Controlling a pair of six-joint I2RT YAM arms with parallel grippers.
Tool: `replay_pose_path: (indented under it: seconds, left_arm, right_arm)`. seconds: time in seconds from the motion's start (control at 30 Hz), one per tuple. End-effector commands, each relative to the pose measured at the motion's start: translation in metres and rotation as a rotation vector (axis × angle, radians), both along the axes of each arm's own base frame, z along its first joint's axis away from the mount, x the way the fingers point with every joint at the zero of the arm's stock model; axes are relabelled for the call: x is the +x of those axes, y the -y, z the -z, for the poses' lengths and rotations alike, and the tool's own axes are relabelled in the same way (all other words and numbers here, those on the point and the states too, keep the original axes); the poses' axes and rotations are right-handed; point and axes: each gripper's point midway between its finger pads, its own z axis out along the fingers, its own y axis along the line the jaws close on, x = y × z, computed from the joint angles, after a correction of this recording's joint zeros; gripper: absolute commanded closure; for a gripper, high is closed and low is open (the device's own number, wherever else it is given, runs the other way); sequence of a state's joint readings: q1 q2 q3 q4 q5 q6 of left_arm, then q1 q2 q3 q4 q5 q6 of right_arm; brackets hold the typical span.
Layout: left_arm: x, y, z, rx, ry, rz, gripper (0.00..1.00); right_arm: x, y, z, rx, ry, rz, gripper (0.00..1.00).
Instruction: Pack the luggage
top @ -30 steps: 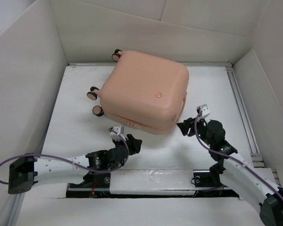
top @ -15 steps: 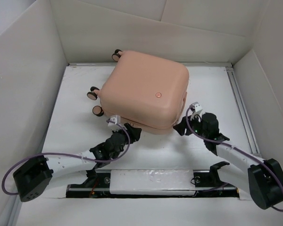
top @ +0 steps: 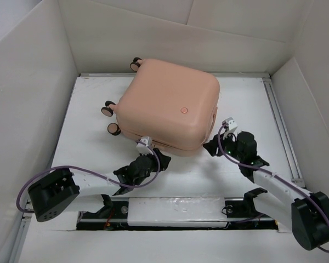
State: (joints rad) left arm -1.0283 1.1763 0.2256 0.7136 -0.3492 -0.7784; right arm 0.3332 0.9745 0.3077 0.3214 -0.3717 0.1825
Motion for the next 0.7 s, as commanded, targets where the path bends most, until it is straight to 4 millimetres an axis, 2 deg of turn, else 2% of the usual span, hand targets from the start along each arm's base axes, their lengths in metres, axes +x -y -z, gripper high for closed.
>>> replay_pose_path:
  seconds: [0.0, 0.07, 0.23, 0.3, 0.53, 0.57, 0.67]
  left_arm:
    - [0.007, 0.017, -0.034, -0.081, 0.069, 0.024, 0.65]
    - [0.007, 0.017, -0.034, -0.081, 0.069, 0.024, 0.66]
    - [0.008, 0.016, -0.039, -0.088, 0.087, 0.018, 0.67]
    - [0.008, 0.016, -0.039, -0.088, 0.087, 0.018, 0.67]
    - [0.017, 0.026, -0.052, -0.083, 0.115, 0.016, 0.72]
    - [0.017, 0.026, -0.052, -0.083, 0.115, 0.016, 0.72]
    - [0.02, 0.031, -0.059, -0.095, 0.122, 0.016, 0.74]
  right_arm:
    - [0.02, -0.001, -0.051, 0.038, 0.209, 0.015, 0.5]
    - [0.021, -0.003, -0.054, 0.036, 0.226, -0.002, 0.51]
    - [0.026, -0.013, -0.051, 0.024, 0.22, -0.075, 0.63]
    - [0.024, -0.015, -0.051, 0.027, 0.219, -0.089, 0.65]
    - [0.024, -0.01, -0.057, 0.03, 0.256, -0.058, 0.84]
    - [0.023, -0.009, -0.06, 0.032, 0.265, -0.058, 0.9]
    - [0.023, -0.007, -0.054, 0.033, 0.251, -0.037, 0.97]
